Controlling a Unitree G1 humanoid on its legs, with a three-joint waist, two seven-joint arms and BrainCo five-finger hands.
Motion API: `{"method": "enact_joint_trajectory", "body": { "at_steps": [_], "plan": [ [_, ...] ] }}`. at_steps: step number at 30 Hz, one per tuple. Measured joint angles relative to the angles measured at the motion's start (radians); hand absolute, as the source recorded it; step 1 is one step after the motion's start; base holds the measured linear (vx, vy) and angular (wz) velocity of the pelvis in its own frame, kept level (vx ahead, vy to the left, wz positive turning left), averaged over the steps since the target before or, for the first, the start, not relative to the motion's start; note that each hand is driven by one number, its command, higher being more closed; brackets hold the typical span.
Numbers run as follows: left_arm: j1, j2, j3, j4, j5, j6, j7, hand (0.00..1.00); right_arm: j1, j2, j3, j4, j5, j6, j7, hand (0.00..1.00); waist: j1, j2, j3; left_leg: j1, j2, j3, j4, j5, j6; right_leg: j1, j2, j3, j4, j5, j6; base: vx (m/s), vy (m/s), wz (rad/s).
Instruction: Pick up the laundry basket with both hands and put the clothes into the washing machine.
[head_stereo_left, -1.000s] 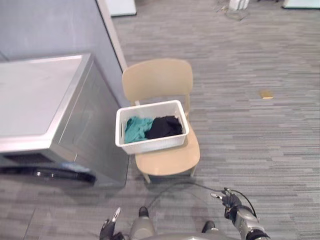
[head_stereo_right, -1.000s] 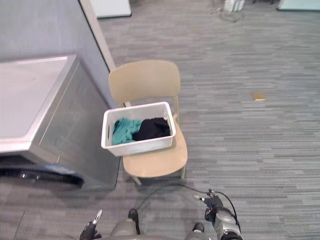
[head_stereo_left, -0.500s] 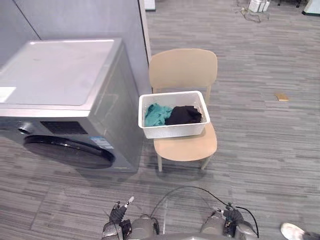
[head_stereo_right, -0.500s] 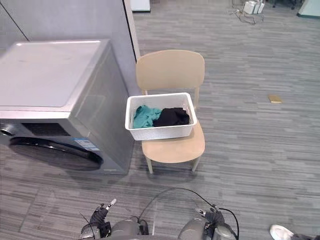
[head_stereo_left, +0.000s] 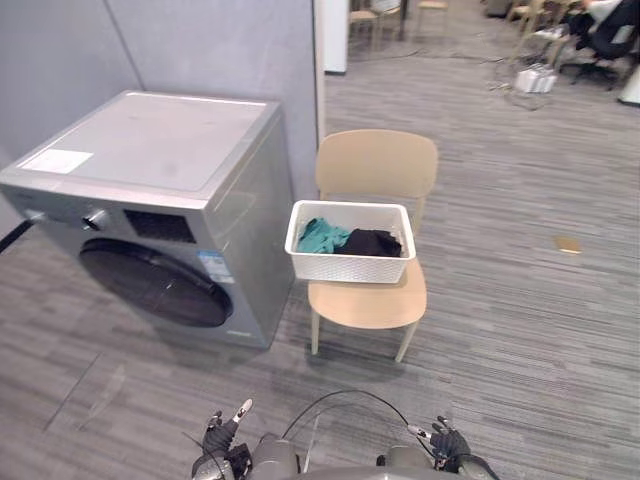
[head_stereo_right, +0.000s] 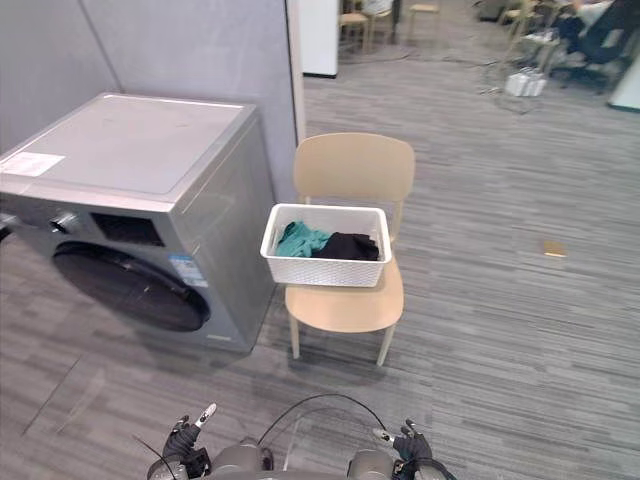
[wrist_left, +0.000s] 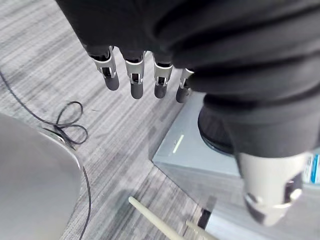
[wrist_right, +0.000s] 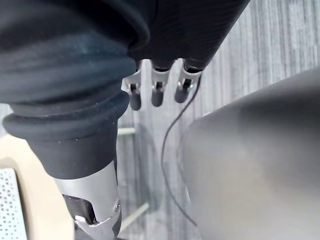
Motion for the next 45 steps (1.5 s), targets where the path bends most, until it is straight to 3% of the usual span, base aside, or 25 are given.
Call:
{"method": "enact_joint_trajectory", "body": {
  "at_steps": [3, 4, 5, 7, 8, 9, 12, 13, 14, 15, 16, 17, 18, 21, 25, 27, 28, 30, 31, 32, 35, 38, 40, 43, 45],
  "plan": [
    [0.013, -0.024, 0.000, -0.017, -0.002, 0.000, 0.000, 0.00, -0.025, -0.026, 0.005, 0.016, -0.006, 0.000, -0.018, 0.00, -0.003, 0.044, 0.002, -0.031, 0.005, -0.049, -0.098, 0.113, -0.038, -0.002, 0.011, -0.089, -0.057, 0.050, -0.036, -0.09, -0.092, 0.81],
    [0.015, -0.030, -0.001, -0.016, -0.002, 0.000, 0.000, 0.00, -0.039, -0.032, -0.002, 0.034, -0.007, 0.000, -0.021, 0.00, -0.007, 0.058, 0.000, -0.046, 0.024, -0.022, -0.151, 0.179, -0.046, 0.006, 0.006, -0.144, -0.098, 0.082, -0.053, -0.08, 0.008, 1.13],
    [0.018, -0.034, -0.001, -0.016, -0.004, -0.001, 0.001, 0.00, -0.054, -0.035, -0.008, 0.049, -0.007, 0.001, -0.026, 0.00, -0.005, 0.068, 0.001, -0.057, 0.051, 0.038, -0.164, 0.187, -0.050, 0.019, 0.009, -0.200, -0.140, 0.108, -0.066, -0.08, 0.023, 1.27],
    [0.013, -0.031, -0.001, -0.019, -0.007, -0.002, 0.000, 0.00, -0.072, -0.029, -0.040, 0.061, -0.016, 0.001, -0.042, 0.00, -0.004, 0.061, 0.014, -0.081, 0.110, 0.240, -0.030, 0.131, 0.016, 0.050, -0.004, -0.291, -0.177, 0.133, -0.082, -0.08, 0.034, 1.27],
    [0.012, -0.028, -0.002, -0.017, -0.004, -0.002, 0.001, 0.00, -0.074, -0.031, -0.058, 0.061, -0.025, 0.001, -0.049, 0.00, -0.009, 0.055, 0.019, -0.059, 0.123, 0.269, 0.049, 0.068, 0.049, 0.083, -0.029, -0.350, -0.172, 0.133, -0.082, -0.07, 0.061, 1.15],
    [0.012, -0.028, -0.002, -0.017, -0.004, -0.003, 0.001, 0.00, -0.074, -0.033, -0.065, 0.061, -0.028, 0.001, -0.050, 0.00, -0.008, 0.054, 0.021, -0.051, 0.124, 0.264, 0.069, 0.048, 0.050, 0.095, -0.038, -0.367, -0.174, 0.134, -0.079, -0.08, 0.111, 1.07],
    [0.011, -0.027, -0.003, -0.015, -0.001, -0.003, 0.002, 0.00, -0.075, -0.043, -0.085, 0.063, -0.038, 0.000, -0.056, 0.00, -0.011, 0.064, 0.029, -0.042, 0.139, 0.242, 0.164, -0.027, 0.070, 0.142, -0.076, -0.448, -0.200, 0.154, -0.034, -0.07, 0.164, 0.77],
    [0.014, -0.030, -0.009, -0.013, 0.004, -0.002, 0.003, 0.00, -0.073, -0.051, -0.096, 0.062, -0.045, 0.000, -0.057, 0.00, -0.016, 0.089, 0.036, -0.038, 0.157, 0.241, 0.146, -0.068, 0.052, 0.164, -0.075, -0.480, -0.207, 0.161, -0.011, -0.06, 0.175, 0.55],
    [0.011, -0.036, -0.012, -0.014, 0.002, -0.002, 0.001, 0.00, -0.076, -0.053, -0.102, 0.066, -0.046, 0.002, -0.058, 0.00, -0.018, 0.098, 0.041, -0.046, 0.132, 0.232, 0.139, -0.074, 0.049, 0.174, -0.079, -0.483, -0.205, 0.154, 0.007, -0.09, 0.229, 0.90],
    [0.011, -0.023, -0.020, -0.015, 0.006, -0.001, 0.004, 0.00, -0.076, -0.039, -0.104, 0.081, -0.046, 0.003, -0.055, 0.00, -0.028, 0.086, 0.036, -0.047, 0.074, 0.214, 0.060, -0.063, 0.044, 0.174, -0.091, -0.487, -0.238, 0.154, 0.017, -0.05, 0.195, 1.20],
    [0.003, -0.008, -0.033, -0.012, 0.010, 0.003, 0.005, 0.00, -0.054, -0.022, -0.117, 0.086, -0.045, 0.004, -0.057, 0.00, -0.049, 0.041, 0.033, -0.033, 0.070, 0.292, 0.024, -0.076, 0.047, 0.199, -0.111, -0.506, -0.335, 0.167, 0.016, -0.02, 0.192, 1.35],
    [0.005, 0.003, -0.034, -0.015, 0.011, 0.002, 0.005, 0.00, -0.053, -0.014, -0.126, 0.083, -0.043, 0.003, -0.058, 0.00, -0.052, 0.048, 0.033, -0.044, 0.096, 0.320, 0.069, -0.090, 0.073, 0.217, -0.118, -0.538, -0.360, 0.192, 0.020, 0.03, 0.164, 1.32],
    [0.010, -0.006, -0.051, -0.016, 0.017, 0.000, 0.006, 0.00, -0.048, -0.019, -0.158, 0.066, -0.040, 0.000, -0.060, 0.00, -0.056, 0.091, 0.043, -0.034, 0.149, 0.354, 0.053, -0.031, 0.050, 0.244, -0.101, -0.586, -0.363, 0.222, 0.057, 0.00, 0.221, 1.16],
    [0.008, 0.006, -0.090, -0.034, 0.033, 0.009, 0.006, 0.00, -0.054, -0.026, -0.158, 0.083, -0.044, 0.003, -0.067, 0.00, -0.047, 0.087, 0.054, -0.017, 0.043, 0.296, 0.006, -0.020, 0.071, 0.286, -0.144, -0.590, -0.402, 0.254, 0.090, 0.02, 0.219, 0.91],
    [0.025, 0.028, -0.128, -0.073, 0.061, 0.009, 0.002, 0.00, -0.092, -0.009, -0.151, 0.086, -0.046, 0.008, -0.068, 0.00, -0.039, 0.082, 0.056, -0.019, -0.005, 0.274, 0.029, -0.047, 0.102, 0.306, -0.189, -0.607, -0.377, 0.249, 0.116, 0.06, 0.114, 0.30],
    [0.026, 0.043, -0.144, -0.090, 0.083, 0.010, 0.001, 0.00, -0.108, 0.002, -0.134, 0.091, -0.045, 0.013, -0.071, 0.00, -0.028, 0.054, 0.060, -0.014, -0.029, 0.278, 0.067, -0.093, 0.118, 0.275, -0.256, -0.582, -0.251, 0.181, 0.077, 0.05, 0.042, 0.00],
    [0.027, 0.049, -0.161, -0.100, 0.095, 0.011, 0.001, 0.00, -0.110, -0.005, -0.116, 0.095, -0.046, 0.015, -0.070, 0.00, -0.028, 0.050, 0.060, 0.002, -0.038, 0.282, 0.075, -0.114, 0.124, 0.244, -0.293, -0.536, -0.137, 0.171, 0.015, 0.07, 0.028, -0.07],
    [0.028, 0.054, -0.172, -0.103, 0.118, 0.012, 0.000, 0.00, -0.124, -0.010, -0.083, 0.091, -0.045, 0.013, -0.064, 0.00, -0.033, 0.045, 0.063, 0.032, -0.039, 0.274, 0.078, -0.129, 0.135, 0.122, -0.322, -0.374, 0.097, 0.255, -0.058, 0.10, 0.054, -0.02],
    [0.028, 0.057, -0.180, -0.105, 0.119, 0.013, 0.000, 0.00, -0.127, -0.016, -0.081, 0.091, -0.045, 0.012, -0.062, 0.00, -0.033, 0.048, 0.062, 0.046, -0.035, 0.266, 0.076, -0.133, 0.136, 0.090, -0.311, -0.313, 0.157, 0.251, -0.029, 0.12, 0.022, 0.32],
    [0.027, 0.080, -0.204, -0.105, 0.125, 0.015, 0.000, 0.00, -0.125, -0.004, -0.073, 0.095, -0.043, 0.008, -0.059, 0.00, -0.054, 0.037, 0.068, 0.076, -0.023, 0.225, 0.061, -0.135, 0.139, 0.030, -0.221, -0.213, 0.255, 0.175, 0.064, 0.14, -0.043, 0.53],
    [0.009, 0.075, -0.208, -0.099, 0.135, 0.020, -0.001, 0.00, -0.081, 0.024, -0.078, 0.076, -0.017, 0.001, -0.060, 0.00, -0.053, -0.010, 0.069, 0.117, -0.017, 0.167, 0.047, -0.138, 0.133, -0.050, -0.090, -0.188, 0.222, 0.102, 0.032, 0.19, -0.099, 0.64],
    [-0.017, 0.062, -0.227, -0.079, 0.153, 0.021, -0.002, 0.00, -0.064, 0.036, -0.122, 0.031, 0.006, -0.001, -0.058, 0.00, -0.057, 0.004, 0.070, 0.117, -0.005, 0.097, 0.087, -0.175, 0.113, -0.122, -0.026, -0.099, 0.109, 0.101, 0.026, 0.23, -0.156, 0.82],
    [-0.036, 0.043, -0.227, -0.057, 0.159, 0.021, -0.001, 0.00, -0.039, 0.037, -0.161, 0.002, 0.015, -0.003, -0.058, 0.00, -0.051, 0.032, 0.071, 0.125, 0.034, 0.035, 0.153, -0.224, 0.069, -0.138, -0.008, -0.028, -0.003, 0.118, 0.024, 0.27, -0.218, 0.82],
    [-0.021, 0.042, -0.181, -0.055, 0.159, 0.028, 0.001, 0.00, -0.038, 0.051, -0.179, 0.005, 0.011, 0.005, -0.060, 0.00, -0.048, 0.009, 0.051, 0.184, 0.093, 0.025, 0.173, -0.289, -0.015, -0.120, -0.032, -0.068, -0.124, 0.242, 0.003, 0.35, -0.325, 0.21],
    [-0.006, 0.016, -0.147, -0.049, 0.159, 0.031, -0.001, 0.00, -0.029, 0.051, -0.192, 0.004, 0.002, 0.013, -0.059, 0.00, -0.054, 0.039, 0.019, 0.260, 0.168, 0.066, 0.116, -0.304, -0.055, -0.125, 0.027, -0.101, -0.072, 0.274, 0.001, 0.55, -0.441, -0.58]
  ]
}}
